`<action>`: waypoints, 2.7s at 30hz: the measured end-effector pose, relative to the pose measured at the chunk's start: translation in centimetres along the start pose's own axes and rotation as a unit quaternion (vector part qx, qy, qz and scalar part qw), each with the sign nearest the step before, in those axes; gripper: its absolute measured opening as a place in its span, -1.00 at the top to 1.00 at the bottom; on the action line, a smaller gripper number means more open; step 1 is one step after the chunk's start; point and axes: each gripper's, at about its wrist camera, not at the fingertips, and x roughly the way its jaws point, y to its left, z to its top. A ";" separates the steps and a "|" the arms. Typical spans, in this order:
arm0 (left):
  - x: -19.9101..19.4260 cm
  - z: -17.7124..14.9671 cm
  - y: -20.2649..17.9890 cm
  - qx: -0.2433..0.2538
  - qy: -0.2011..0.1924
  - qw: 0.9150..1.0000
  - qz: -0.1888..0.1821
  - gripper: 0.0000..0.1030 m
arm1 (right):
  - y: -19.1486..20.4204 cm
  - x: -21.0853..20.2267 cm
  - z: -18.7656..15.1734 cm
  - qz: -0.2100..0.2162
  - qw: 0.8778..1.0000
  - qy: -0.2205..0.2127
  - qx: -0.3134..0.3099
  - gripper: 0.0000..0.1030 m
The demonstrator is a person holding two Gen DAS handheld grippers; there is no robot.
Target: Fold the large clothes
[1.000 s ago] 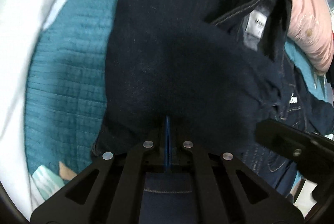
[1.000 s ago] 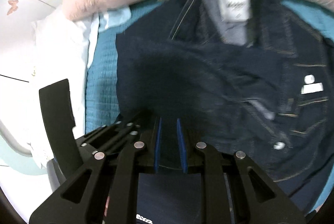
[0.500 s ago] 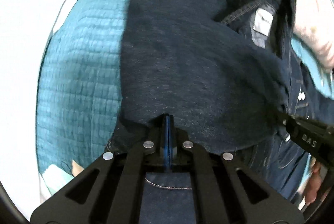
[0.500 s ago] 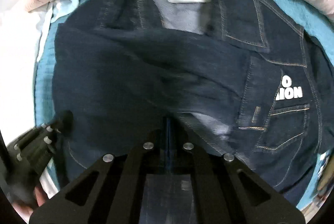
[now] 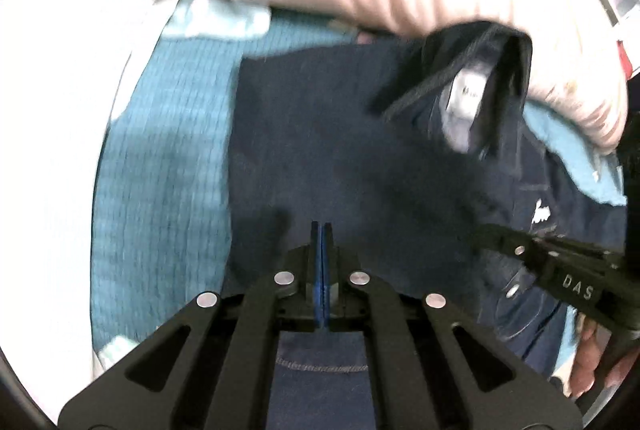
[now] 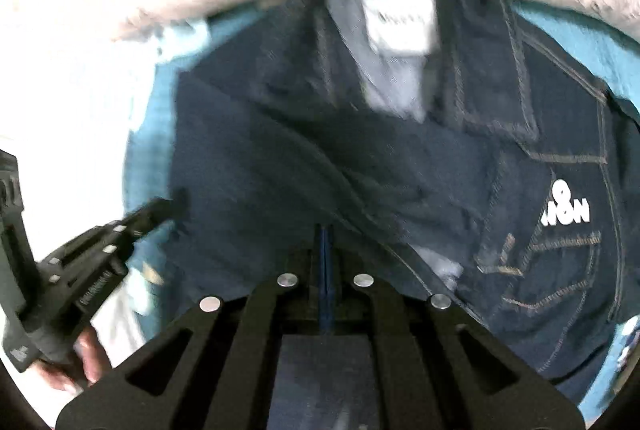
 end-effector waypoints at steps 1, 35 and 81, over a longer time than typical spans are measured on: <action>0.2 0.9 0.0 -0.002 -0.001 1.000 0.011 1.00 | 0.3 -0.2 0.9 0.013 1.000 -0.004 0.005 0.99; 6.5 3.0 2.2 -0.021 0.038 0.997 0.057 0.99 | -11.8 -0.9 4.1 -0.048 0.987 -0.023 0.149 1.00; -16.5 -13.7 -23.4 0.084 -0.078 0.993 0.009 -0.44 | -14.6 -29.8 -19.5 -0.085 0.961 -0.230 0.130 -0.60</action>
